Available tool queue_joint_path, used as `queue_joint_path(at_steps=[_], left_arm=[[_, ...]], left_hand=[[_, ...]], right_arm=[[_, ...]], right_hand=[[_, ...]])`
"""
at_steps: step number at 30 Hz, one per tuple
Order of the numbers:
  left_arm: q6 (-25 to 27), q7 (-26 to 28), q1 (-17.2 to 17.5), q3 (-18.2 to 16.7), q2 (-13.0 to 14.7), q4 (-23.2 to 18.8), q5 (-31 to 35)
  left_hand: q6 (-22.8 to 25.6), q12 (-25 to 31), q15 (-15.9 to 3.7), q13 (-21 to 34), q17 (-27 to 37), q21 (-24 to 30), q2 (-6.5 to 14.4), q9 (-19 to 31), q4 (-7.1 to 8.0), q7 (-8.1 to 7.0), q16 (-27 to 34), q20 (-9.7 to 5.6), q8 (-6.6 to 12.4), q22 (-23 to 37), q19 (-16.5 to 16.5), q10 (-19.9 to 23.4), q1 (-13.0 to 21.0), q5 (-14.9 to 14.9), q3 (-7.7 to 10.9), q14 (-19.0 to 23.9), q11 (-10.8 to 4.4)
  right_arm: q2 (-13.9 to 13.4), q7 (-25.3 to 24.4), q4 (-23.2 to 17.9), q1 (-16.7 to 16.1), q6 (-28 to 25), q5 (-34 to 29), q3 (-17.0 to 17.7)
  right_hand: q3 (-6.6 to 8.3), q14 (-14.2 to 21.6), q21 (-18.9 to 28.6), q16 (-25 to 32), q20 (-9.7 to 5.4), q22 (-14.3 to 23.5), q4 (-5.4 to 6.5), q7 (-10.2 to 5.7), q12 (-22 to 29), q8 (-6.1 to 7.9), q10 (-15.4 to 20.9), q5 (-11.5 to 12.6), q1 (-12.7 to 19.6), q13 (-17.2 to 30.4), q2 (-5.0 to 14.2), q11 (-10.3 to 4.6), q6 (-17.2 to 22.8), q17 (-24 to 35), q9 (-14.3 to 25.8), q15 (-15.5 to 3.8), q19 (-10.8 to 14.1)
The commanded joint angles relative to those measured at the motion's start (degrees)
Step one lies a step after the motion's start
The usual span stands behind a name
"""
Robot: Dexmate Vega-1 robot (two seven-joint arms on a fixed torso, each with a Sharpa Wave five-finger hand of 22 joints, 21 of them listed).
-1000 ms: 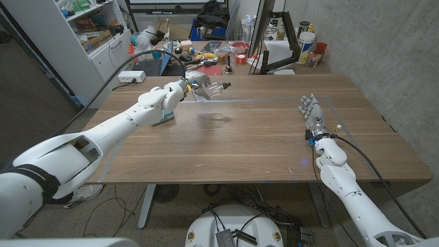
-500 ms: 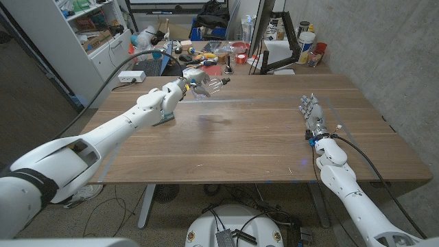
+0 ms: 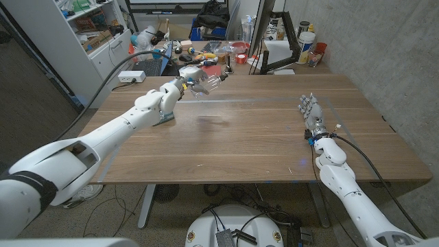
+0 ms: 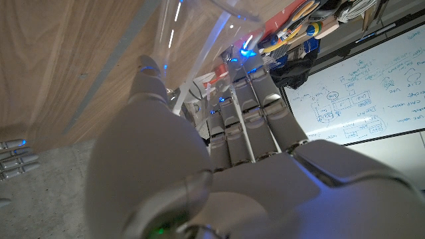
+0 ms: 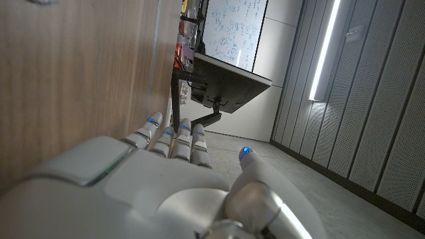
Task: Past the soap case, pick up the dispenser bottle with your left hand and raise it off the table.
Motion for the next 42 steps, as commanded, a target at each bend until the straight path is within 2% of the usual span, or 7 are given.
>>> queue_joint_path(at_steps=[1,15,42], left_arm=[[-1.5,3.7,0.7,-1.8,-0.7,1.6,-2.7],[-2.7,8.8,1.2,-2.7,-1.8,3.7,-3.1],[-6.6,11.3,2.2,-6.5,-3.4,5.9,-9.2]], left_hand=[[8.7,0.3,-11.93,0.1,0.2,0.5,8.9,0.1,0.97,-5.62,-0.1,-5.38,0.02,0.3,3.3,12.6,7.9,0.5,4.51,7.6,-11.79],[8.6,0.2,-11.96,0.2,0.2,0.5,8.7,0.1,1.06,-5.66,-0.5,-5.54,-0.38,0.3,3.5,12.6,7.8,0.3,4.56,7.8,-11.78],[8.8,0.0,-12.01,0.5,0.2,0.7,8.6,0.2,1.14,-5.72,-0.9,-5.68,-0.81,0.3,4.0,12.9,7.7,0.3,4.7,8.2,-11.78]], right_arm=[[0.2,-0.3,0.4,0.7,-0.4,-0.5,-0.5],[0.4,-0.9,0.4,0.9,-0.7,-0.8,-0.7],[1.0,-1.4,0.7,0.9,-0.4,-0.5,-0.5]], right_hand=[[-0.2,0.3,-0.4,-0.2,-3.5,0.1,0.01,-0.03,-0.1,0.21,0.3,0.2,-0.5,0.2,0.41,0.07,0.5,0.2,0.3,0.03,0.4],[-0.23,0.3,-0.7,-0.2,-3.51,0.1,0.0,0.02,-0.1,0.19,0.4,0.2,-0.5,0.2,0.39,0.23,0.5,0.2,0.3,0.11,0.5],[-0.17,0.3,-1.1,-0.2,-3.45,0.2,-0.19,-0.04,-0.2,0.2,0.3,0.2,-0.3,0.2,0.41,0.14,0.5,0.1,0.3,0.1,0.7]])
